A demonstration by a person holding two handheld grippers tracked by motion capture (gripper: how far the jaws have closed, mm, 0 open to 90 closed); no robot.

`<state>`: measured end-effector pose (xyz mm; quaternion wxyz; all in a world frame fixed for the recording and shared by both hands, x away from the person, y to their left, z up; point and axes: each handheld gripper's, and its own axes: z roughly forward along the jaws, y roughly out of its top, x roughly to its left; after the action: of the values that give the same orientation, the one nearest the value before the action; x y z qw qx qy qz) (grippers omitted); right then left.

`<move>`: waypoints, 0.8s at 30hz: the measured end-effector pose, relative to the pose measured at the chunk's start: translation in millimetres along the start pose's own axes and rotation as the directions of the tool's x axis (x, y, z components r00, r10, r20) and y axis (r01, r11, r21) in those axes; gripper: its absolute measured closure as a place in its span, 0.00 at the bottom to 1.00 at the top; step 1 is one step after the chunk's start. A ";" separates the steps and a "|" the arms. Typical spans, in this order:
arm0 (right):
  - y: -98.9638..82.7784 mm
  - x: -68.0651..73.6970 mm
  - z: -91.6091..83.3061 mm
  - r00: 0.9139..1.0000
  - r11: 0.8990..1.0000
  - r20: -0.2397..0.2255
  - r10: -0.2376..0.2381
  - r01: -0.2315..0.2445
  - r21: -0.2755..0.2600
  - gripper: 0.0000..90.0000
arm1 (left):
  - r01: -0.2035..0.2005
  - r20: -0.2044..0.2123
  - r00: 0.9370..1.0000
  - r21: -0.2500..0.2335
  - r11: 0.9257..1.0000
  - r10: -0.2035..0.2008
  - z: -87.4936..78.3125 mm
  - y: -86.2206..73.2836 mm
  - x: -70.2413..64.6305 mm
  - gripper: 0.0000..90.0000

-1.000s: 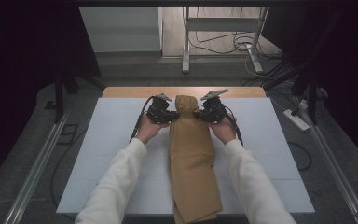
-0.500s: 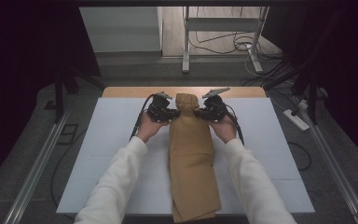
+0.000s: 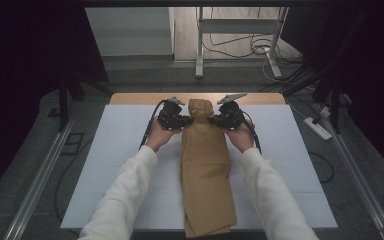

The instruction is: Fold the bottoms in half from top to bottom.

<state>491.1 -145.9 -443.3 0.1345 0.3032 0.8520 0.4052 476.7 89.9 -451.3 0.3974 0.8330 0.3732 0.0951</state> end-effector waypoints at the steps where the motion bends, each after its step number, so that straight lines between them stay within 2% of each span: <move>1: 2.7 -0.3 -2.1 1.000 1.000 0.005 -0.003 0.003 -0.007 0.91 | -0.006 -0.006 1.000 -0.008 1.000 0.006 -3.0 3.3 -0.4 0.91; 6: 15.9 0.0 -13.8 1.000 0.999 0.023 -0.015 0.016 -0.045 0.91 | -0.012 -0.015 1.000 -0.041 0.999 0.012 -12.9 12.5 -2.4 0.91; 15: 12.6 0.4 -9.1 1.000 0.999 0.026 -0.017 0.017 -0.029 0.91 | -0.018 -0.012 1.000 -0.032 0.999 0.018 -9.1 10.2 0.8 0.91; 19: 20.7 -3.4 -11.3 0.998 0.998 0.045 -0.039 0.042 -0.054 0.91 | -0.032 -0.029 0.999 -0.052 0.998 0.031 -16.7 23.6 4.0 0.91; 21: 27.9 -4.4 -15.3 0.997 0.995 0.059 -0.052 0.057 -0.086 0.91 | -0.046 -0.045 0.998 -0.075 0.996 0.043 -23.1 30.7 3.3 0.91; 24: 34.3 -3.6 -20.9 0.995 0.990 0.076 -0.072 0.080 -0.118 0.91 | -0.065 -0.058 0.997 -0.087 0.994 0.060 -27.7 33.6 1.3 0.91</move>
<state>497.9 -144.2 -403.6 0.1983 0.2760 0.8315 0.4394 483.3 93.6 -408.4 0.4202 0.8228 0.3533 0.1470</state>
